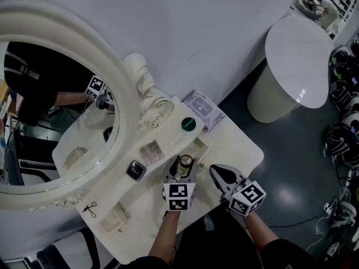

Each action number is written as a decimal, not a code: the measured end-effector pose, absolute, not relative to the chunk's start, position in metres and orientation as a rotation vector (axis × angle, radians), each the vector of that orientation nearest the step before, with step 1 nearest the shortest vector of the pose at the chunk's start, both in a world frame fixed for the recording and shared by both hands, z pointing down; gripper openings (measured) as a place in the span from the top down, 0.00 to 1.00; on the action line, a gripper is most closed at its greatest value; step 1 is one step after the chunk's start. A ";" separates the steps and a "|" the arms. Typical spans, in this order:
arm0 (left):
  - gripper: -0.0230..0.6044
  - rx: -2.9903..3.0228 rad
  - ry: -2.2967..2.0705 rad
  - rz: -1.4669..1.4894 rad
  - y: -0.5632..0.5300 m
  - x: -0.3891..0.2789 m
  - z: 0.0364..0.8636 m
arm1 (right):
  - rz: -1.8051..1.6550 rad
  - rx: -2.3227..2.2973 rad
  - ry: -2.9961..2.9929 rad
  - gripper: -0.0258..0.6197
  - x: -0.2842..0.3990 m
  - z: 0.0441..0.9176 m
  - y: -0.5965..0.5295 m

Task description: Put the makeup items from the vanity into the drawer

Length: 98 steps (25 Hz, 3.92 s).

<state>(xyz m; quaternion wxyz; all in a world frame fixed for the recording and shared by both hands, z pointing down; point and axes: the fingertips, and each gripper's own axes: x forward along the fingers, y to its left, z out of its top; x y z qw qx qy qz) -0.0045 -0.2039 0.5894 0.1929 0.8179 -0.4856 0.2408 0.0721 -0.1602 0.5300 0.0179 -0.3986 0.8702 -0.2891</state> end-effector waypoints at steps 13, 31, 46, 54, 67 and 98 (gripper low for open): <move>0.59 2.305 -1.375 0.613 -0.189 -0.015 0.575 | -0.883 -1.216 2.714 0.92 0.063 0.523 -0.152; 0.84 2.220 -1.518 0.570 -0.118 -0.082 0.553 | -0.883 -1.117 2.767 0.92 0.017 0.512 -0.113; 0.84 2.137 -1.495 0.625 -0.103 -0.094 0.595 | -0.950 -1.087 2.791 0.92 -0.001 0.530 -0.103; 0.84 2.106 -1.445 0.691 -0.103 -0.091 0.625 | -0.997 -1.089 2.790 0.92 0.001 0.543 -0.101; 0.84 2.041 -1.417 0.772 -0.106 -0.091 0.666 | -1.078 -1.146 2.764 0.92 0.018 0.570 -0.100; 0.90 1.990 -1.391 0.879 -0.106 -0.088 0.686 | -1.114 -1.151 2.728 0.92 0.022 0.582 -0.104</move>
